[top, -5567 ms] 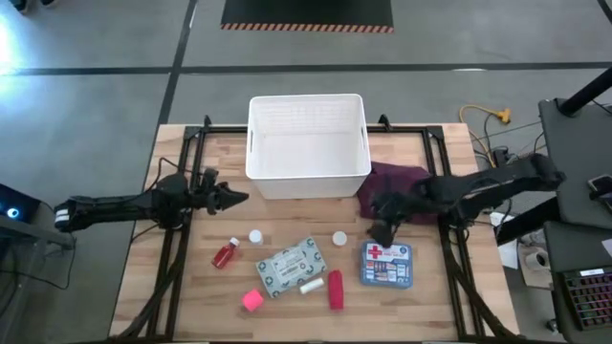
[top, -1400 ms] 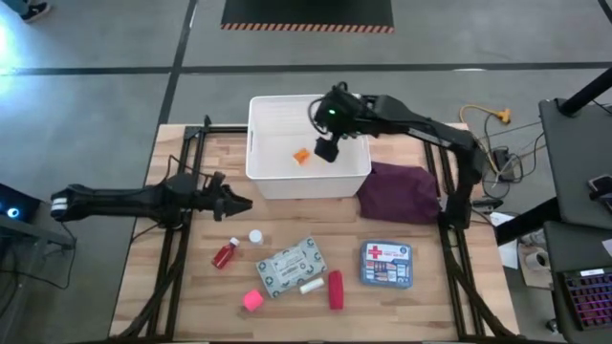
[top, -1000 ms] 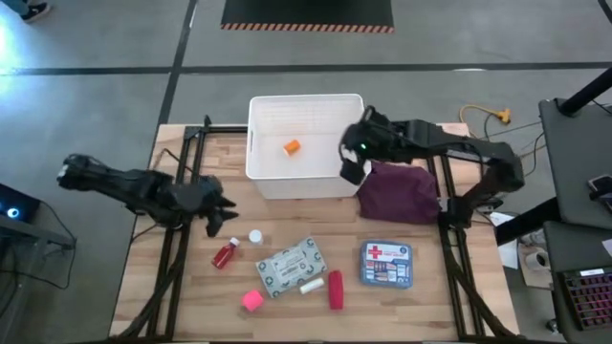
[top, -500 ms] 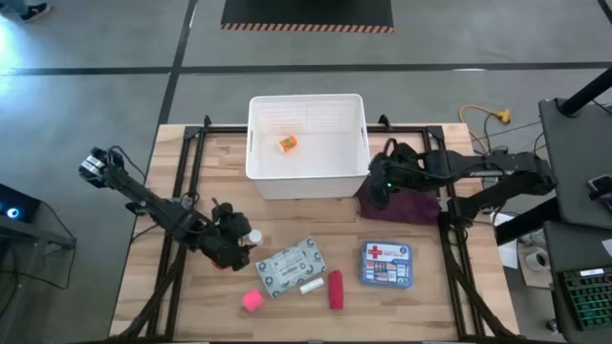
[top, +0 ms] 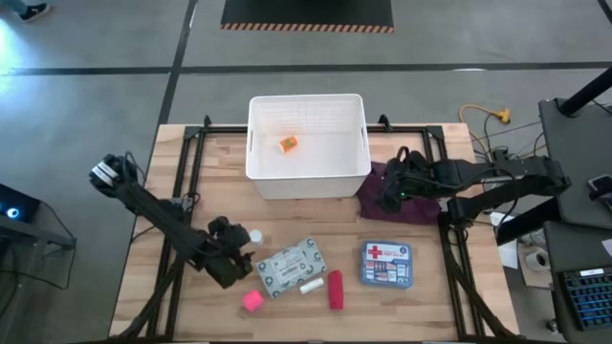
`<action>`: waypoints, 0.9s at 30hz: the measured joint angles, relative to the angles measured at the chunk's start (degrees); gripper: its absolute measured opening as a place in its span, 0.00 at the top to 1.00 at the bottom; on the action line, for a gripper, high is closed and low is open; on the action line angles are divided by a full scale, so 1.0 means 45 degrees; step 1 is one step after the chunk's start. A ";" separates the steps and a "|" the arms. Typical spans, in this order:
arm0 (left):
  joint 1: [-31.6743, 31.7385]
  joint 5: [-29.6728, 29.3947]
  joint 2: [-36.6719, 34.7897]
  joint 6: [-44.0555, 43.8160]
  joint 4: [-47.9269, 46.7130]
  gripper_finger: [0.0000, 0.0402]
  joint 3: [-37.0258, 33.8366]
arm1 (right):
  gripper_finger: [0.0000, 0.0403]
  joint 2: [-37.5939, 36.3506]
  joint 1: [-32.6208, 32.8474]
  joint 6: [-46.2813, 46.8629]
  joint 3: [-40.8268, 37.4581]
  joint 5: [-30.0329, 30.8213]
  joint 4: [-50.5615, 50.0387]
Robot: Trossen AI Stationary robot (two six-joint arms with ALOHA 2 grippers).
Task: Pick & place medical supplies in basket/bin
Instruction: Put the white pill bottle into the white bin
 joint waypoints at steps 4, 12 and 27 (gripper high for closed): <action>0.0000 -0.0975 0.0630 -0.1096 0.0003 0.31 -0.0097 | 0.11 0.0026 -0.0005 0.0035 0.0024 0.0005 0.0007; 0.0220 -0.1684 0.1405 -0.1710 0.0787 0.31 -0.0301 | 0.11 0.0439 -0.0010 -0.0182 0.0494 0.0034 0.0044; 0.0568 -0.2305 0.1543 -0.1663 0.3713 0.61 -0.1888 | 0.11 0.1369 -0.0063 -0.0199 0.1268 0.0301 0.0222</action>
